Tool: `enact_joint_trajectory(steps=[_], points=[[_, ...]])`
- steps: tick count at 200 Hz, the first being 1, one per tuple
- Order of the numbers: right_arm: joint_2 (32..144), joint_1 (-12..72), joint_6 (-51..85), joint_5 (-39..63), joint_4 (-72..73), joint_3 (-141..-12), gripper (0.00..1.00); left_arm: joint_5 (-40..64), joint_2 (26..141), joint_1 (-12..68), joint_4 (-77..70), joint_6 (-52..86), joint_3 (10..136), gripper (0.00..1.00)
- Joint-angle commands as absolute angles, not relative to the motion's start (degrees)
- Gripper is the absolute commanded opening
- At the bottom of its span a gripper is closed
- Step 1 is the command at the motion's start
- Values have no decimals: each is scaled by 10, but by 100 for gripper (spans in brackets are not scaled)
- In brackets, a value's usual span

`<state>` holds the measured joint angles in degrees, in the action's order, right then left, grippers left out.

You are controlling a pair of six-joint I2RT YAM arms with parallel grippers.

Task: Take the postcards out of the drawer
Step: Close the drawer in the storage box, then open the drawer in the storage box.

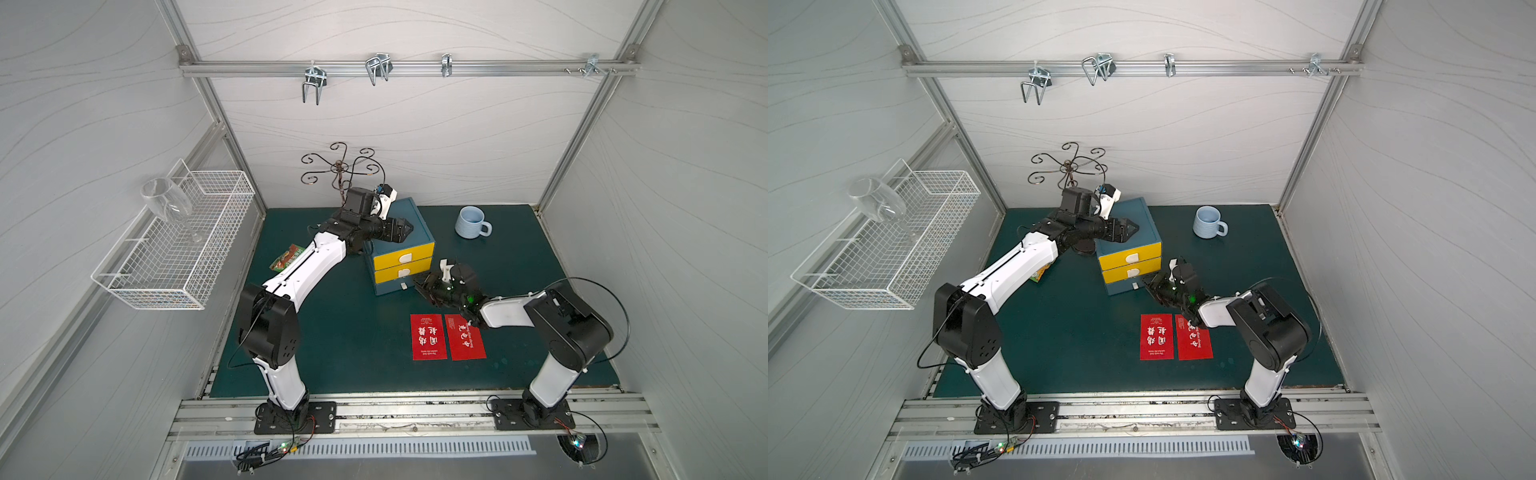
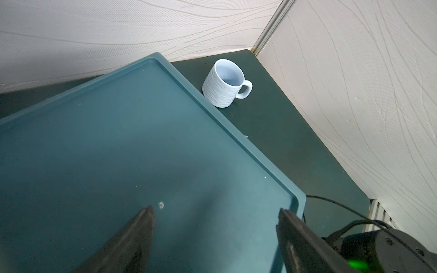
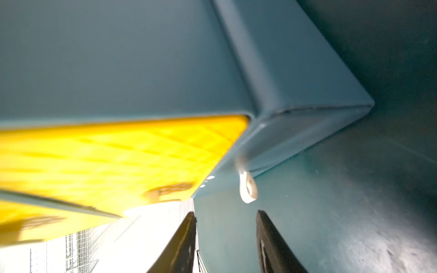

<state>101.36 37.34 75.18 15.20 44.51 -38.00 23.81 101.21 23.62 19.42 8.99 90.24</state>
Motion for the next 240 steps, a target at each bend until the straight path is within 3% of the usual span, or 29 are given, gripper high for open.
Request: enact_joint_trajectory(steps=[1, 111, 135, 169, 240], points=[[1047, 383, 772, 160, 498, -376, 44, 242, 1045, 234, 275, 96, 883, 87], [1168, 391, 844, 150, 680, -387, 39, 243, 1039, 235, 280, 95, 873, 87], [1176, 392, 846, 149, 680, -392, 30, 243, 1039, 235, 280, 96, 871, 87], [1172, 392, 841, 148, 680, -390, 0, 243, 1039, 234, 280, 96, 871, 87], [1155, 397, 852, 157, 722, -345, 0, 243, 1039, 234, 280, 93, 869, 88]])
